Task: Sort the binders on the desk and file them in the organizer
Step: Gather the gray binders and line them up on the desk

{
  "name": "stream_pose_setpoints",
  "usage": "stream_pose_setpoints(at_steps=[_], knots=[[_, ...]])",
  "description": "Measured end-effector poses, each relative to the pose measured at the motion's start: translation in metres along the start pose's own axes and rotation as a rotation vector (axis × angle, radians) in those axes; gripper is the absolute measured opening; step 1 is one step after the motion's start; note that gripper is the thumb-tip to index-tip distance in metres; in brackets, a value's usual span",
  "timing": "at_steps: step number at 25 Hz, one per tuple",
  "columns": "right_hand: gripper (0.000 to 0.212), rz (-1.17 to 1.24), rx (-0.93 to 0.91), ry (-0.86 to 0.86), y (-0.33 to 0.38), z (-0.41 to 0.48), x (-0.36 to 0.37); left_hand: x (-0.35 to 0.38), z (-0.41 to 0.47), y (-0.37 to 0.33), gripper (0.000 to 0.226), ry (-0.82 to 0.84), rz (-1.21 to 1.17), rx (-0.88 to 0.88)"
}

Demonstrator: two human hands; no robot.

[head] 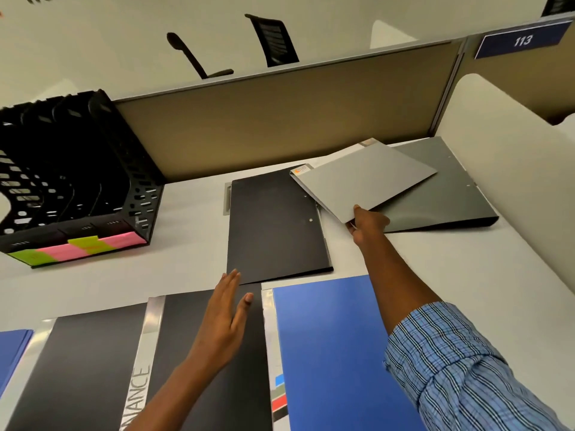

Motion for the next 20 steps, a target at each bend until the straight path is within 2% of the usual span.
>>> stream_pose_setpoints(at_steps=[2,5,9,14,17,20], knots=[[0.039,0.054,0.052,0.096,0.004,-0.007,0.001,0.004,0.007,-0.005,0.069,0.022,0.037,0.026],[0.041,0.091,0.026,0.177,0.013,-0.016,0.000,0.008,0.017,-0.017,0.072,0.056,0.098,0.052],[0.044,0.061,-0.141,0.303,0.027,-0.040,-0.001,0.007,0.020,-0.028,0.074,0.050,0.121,0.082],[0.027,-0.107,-0.368,0.323,0.038,-0.081,0.001,0.003,0.015,-0.037,0.074,0.028,0.115,0.109],[0.008,-0.042,-0.454,0.343,0.049,-0.120,-0.001,-0.001,0.017,-0.038,0.069,0.000,0.096,0.123],[0.019,0.047,-0.506,0.380,0.064,-0.166,-0.005,-0.013,0.024,-0.036,0.076,-0.034,0.084,0.119]])
Point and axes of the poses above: each hand's wrist, its own z-axis towards the middle knuckle, its own x-axis out of the palm, y = z × x, the point moved 3 cm from there along z, towards the middle knuckle, and after that the axes turned 9 degrees about z, right-handed, at the moved point
